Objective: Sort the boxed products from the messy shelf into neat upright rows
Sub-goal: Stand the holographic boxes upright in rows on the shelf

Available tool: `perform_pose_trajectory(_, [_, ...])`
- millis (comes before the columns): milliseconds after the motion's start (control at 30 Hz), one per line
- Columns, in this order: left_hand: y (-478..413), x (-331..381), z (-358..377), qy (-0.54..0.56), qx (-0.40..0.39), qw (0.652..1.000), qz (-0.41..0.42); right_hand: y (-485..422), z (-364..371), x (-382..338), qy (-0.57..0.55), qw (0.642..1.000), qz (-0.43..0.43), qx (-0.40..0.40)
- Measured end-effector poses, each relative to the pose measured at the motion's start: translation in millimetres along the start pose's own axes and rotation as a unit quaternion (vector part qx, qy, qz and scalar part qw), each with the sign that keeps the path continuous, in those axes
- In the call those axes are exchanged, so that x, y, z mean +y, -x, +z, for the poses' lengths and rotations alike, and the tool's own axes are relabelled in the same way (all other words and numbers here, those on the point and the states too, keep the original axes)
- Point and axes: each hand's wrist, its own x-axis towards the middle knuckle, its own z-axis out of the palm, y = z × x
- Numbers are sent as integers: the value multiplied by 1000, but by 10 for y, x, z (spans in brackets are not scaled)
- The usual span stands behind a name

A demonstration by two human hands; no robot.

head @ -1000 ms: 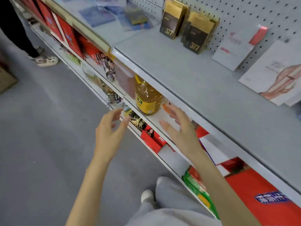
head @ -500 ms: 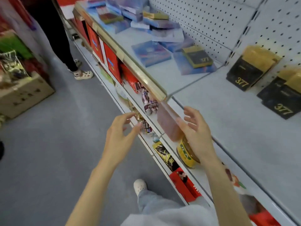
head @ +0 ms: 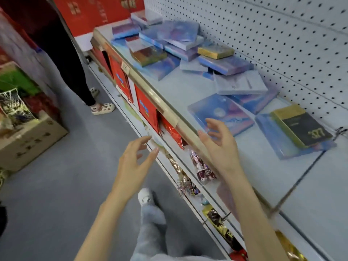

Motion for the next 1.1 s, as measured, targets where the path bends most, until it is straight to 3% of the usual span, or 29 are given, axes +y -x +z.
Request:
perform_pose_trajectory(367, [-2759,-382,-1087,1,-16,999,34,-1815,1519,-557,32,999,20,35])
perform_pose_trajectory(600, [-3784,-668,-1126,-20,-42,998,35,-2880,1956,-467,6,989,60,135])
perform_pose_trajectory(700, [-4202,-766,-1210,-22,-18,999,20,-3342,2227,-390,59,988,54,133])
perform_pose_trajectory(900, [-4996,-747,-978,-80,-75,993,43,-3763,2437,-206,118,980,127,100])
perform_pose_trajectory(1000, [-5303,-780,-837,-74,-79,994,13,-3795,2541,-212,221,957,136,128])
perform_pose_trajectory(1100, [-5667,-849,-780,-92,-100,990,47,-3786,2696,-204,304,923,163,171])
